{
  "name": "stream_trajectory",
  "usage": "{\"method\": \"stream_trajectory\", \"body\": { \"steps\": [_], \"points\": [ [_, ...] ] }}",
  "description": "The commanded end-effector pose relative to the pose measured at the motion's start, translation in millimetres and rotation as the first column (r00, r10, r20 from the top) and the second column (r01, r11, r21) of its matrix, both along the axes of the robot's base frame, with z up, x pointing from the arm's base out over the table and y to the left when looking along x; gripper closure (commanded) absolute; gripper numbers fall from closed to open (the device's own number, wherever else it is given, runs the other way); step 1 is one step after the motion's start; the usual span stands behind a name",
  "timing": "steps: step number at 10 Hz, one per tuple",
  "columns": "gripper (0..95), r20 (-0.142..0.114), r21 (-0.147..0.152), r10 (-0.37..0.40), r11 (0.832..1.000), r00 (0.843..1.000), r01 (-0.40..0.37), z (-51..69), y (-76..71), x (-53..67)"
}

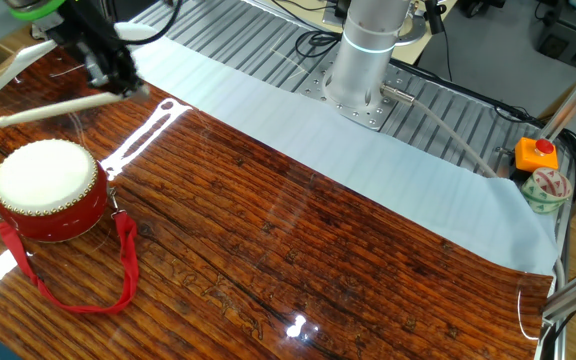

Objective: Play the drum

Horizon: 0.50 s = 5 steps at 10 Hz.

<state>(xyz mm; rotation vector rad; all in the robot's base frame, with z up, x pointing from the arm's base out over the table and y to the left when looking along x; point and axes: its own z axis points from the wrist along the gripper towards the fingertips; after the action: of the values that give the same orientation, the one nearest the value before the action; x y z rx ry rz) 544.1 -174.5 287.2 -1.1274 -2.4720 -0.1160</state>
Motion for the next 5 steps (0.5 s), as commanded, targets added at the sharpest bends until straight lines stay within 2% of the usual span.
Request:
{"method": "stream_trajectory", "body": {
  "steps": [1,5],
  "points": [
    [95.0,0.1,-0.055,0.0,0.998,0.995,0.005,-16.3,-6.1,12.8],
    [95.0,0.131,-0.088,-0.003,0.996,0.991,0.014,-28.5,-6.0,16.5]
  ]
}}
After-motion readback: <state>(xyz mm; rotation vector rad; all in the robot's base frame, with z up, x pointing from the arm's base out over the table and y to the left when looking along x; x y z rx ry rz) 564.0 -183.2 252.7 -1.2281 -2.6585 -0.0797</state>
